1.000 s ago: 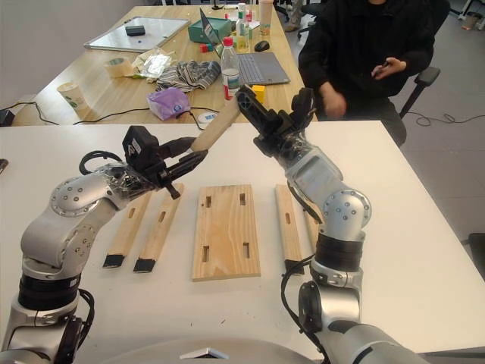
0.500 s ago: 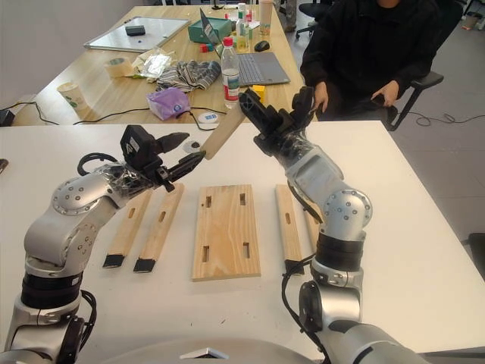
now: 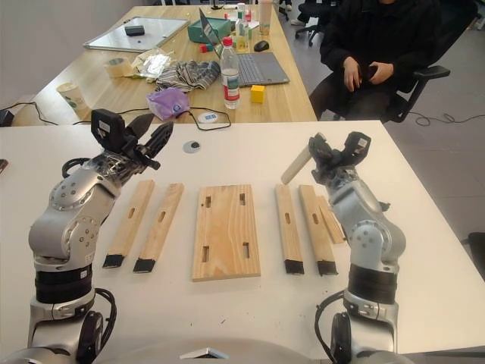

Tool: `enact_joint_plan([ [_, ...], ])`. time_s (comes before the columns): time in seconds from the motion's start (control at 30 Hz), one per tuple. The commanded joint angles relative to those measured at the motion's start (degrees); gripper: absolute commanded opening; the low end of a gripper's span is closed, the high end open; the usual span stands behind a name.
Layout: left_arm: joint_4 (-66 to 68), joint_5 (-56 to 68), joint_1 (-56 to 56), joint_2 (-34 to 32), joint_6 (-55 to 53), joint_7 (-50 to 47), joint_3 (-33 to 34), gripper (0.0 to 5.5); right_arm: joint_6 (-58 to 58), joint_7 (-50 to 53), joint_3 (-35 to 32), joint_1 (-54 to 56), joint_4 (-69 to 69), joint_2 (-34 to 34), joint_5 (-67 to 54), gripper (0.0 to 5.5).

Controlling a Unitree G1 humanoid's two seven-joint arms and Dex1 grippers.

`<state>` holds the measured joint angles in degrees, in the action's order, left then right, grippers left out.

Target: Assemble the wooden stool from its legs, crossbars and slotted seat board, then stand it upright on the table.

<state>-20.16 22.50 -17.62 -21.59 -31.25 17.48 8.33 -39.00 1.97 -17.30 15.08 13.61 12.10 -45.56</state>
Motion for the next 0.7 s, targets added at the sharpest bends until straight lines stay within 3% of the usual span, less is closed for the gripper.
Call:
enact_joint_plan([
  [0.03,0.9,-1.2,1.6,-0.2,0.4,-0.4,0.2,1.43,-2.6,2.2,-2.7,-3.3,2.0,-0.7,-2.1,0.4],
  [0.3,1.6,-3.8,4.1,-0.2,0.6,-1.1,-0.1,1.25,-7.3,5.3,-3.8,-8.7,5.5,-3.6,-8.1,0.4],
  [0.7,1.3,-4.6,4.5,-1.7,1.5,-0.4,1.2,1.25,-6.8,2.8,-1.7,-11.0,6.5,-0.5,-3.9,0.4],
])
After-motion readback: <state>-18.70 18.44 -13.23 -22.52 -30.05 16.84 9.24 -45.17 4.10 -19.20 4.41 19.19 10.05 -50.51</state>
